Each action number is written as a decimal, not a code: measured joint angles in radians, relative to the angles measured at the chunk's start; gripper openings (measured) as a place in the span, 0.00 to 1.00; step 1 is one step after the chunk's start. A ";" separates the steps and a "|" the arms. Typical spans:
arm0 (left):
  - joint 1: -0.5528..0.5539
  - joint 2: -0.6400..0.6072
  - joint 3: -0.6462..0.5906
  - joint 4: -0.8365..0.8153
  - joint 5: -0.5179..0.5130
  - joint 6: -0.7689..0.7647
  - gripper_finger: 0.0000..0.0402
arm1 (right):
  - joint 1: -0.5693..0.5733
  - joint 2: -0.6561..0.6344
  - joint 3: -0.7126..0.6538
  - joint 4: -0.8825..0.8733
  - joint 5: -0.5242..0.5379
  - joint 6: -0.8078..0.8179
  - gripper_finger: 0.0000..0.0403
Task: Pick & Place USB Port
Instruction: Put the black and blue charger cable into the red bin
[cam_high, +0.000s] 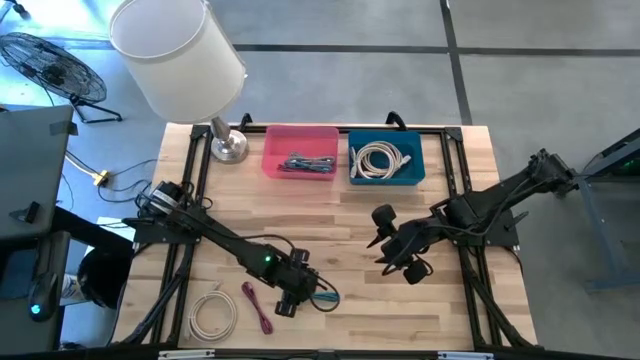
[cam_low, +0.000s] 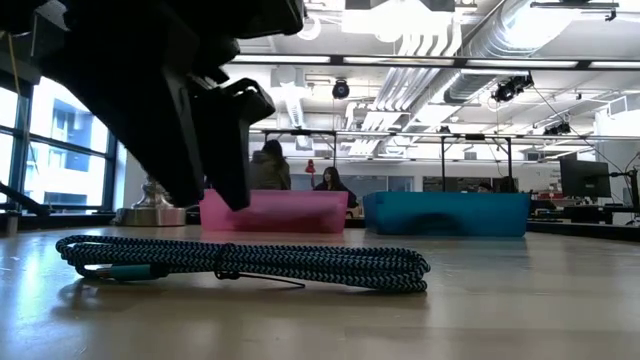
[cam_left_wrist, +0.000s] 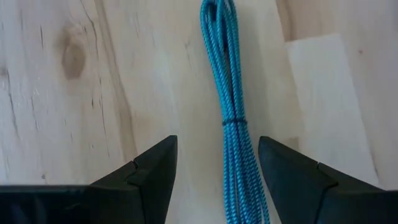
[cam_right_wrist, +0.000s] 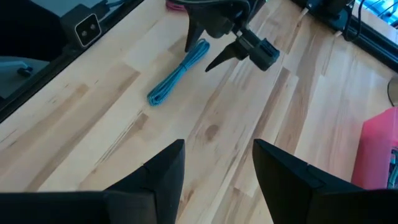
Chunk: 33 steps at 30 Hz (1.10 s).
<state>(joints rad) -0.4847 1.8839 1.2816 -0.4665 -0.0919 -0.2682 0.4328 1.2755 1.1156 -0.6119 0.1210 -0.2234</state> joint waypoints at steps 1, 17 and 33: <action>0.000 0.000 0.000 0.004 0.005 0.000 0.55 | 0.000 0.000 0.000 0.002 0.000 0.000 0.45; 0.000 0.052 0.000 0.007 0.111 -0.002 0.55 | 0.000 0.000 0.000 0.004 0.000 -0.001 0.45; 0.004 0.113 0.012 0.001 -0.056 0.006 0.06 | 0.000 0.000 0.000 0.011 -0.001 0.019 0.45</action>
<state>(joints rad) -0.4805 1.9969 1.2939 -0.4658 -0.1477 -0.2620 0.4328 1.2755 1.1156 -0.6014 0.1200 -0.2047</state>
